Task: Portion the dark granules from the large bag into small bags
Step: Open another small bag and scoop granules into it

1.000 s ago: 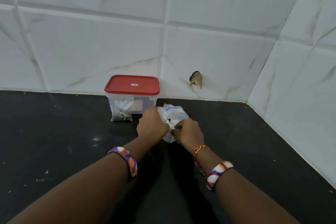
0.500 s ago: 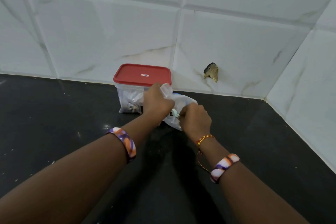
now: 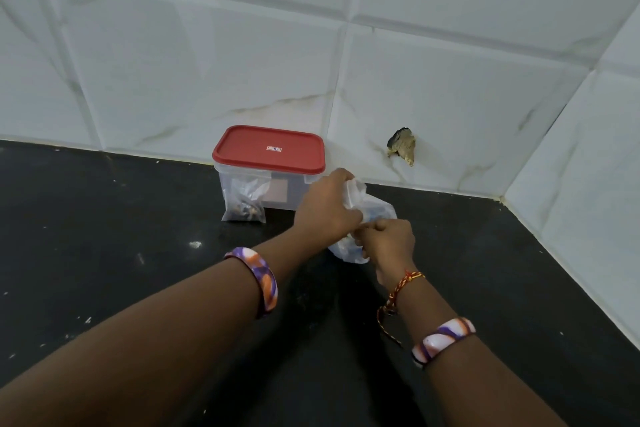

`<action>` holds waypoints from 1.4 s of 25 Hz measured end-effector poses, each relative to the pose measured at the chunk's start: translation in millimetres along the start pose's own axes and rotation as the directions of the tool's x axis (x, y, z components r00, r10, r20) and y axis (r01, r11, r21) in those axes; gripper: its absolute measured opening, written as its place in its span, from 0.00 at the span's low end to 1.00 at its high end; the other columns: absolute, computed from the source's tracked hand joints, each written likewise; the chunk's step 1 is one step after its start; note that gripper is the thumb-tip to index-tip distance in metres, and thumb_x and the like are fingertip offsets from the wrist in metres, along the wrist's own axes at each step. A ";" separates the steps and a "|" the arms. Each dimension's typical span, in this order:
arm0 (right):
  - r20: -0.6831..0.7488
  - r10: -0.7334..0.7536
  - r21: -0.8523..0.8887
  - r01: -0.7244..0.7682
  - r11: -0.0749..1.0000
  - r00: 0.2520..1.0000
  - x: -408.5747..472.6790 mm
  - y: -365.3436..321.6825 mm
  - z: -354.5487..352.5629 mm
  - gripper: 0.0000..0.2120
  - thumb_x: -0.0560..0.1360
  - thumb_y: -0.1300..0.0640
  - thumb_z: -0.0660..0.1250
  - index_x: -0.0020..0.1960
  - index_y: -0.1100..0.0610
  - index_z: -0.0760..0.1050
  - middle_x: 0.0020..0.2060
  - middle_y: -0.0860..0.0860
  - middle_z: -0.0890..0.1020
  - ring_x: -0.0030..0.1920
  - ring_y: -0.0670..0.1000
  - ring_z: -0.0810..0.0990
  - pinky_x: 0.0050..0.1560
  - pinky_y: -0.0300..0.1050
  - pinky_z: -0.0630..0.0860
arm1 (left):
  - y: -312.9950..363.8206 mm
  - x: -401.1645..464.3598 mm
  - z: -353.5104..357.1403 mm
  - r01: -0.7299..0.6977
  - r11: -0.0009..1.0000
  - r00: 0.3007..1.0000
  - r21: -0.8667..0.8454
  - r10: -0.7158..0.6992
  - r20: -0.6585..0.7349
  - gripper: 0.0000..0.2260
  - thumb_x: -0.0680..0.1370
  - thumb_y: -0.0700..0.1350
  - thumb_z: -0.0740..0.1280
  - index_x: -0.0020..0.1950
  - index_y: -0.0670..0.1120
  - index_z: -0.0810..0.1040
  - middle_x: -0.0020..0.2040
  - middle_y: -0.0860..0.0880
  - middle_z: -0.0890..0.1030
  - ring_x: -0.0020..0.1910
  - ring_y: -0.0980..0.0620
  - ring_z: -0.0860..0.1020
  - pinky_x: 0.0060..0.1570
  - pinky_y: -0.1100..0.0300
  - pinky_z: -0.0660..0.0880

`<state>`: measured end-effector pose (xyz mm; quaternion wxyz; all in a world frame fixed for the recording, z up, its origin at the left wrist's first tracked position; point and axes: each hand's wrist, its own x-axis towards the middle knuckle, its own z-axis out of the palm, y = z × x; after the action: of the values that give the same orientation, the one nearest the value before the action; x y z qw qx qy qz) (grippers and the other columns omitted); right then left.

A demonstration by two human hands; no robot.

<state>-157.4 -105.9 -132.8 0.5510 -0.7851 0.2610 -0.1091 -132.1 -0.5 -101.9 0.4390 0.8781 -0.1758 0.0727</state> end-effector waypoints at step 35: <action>0.155 0.005 0.247 -0.044 0.968 0.988 -93.7 -30.1 -72.0 0.02 0.70 0.66 0.70 0.40 0.66 0.78 0.28 0.54 0.76 0.14 0.40 0.66 0.15 0.29 0.60 | -22.4 -70.0 -37.5 0.050 0.996 0.998 0.068 -0.053 0.043 0.31 0.66 0.44 0.77 0.66 0.44 0.69 0.62 0.44 0.76 0.60 0.46 0.74 0.59 0.54 0.72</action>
<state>-260.4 -106.7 -67.6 0.6650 -0.7124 0.2118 -0.0735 -187.7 58.9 -115.7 0.4071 0.8979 -0.1602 0.0475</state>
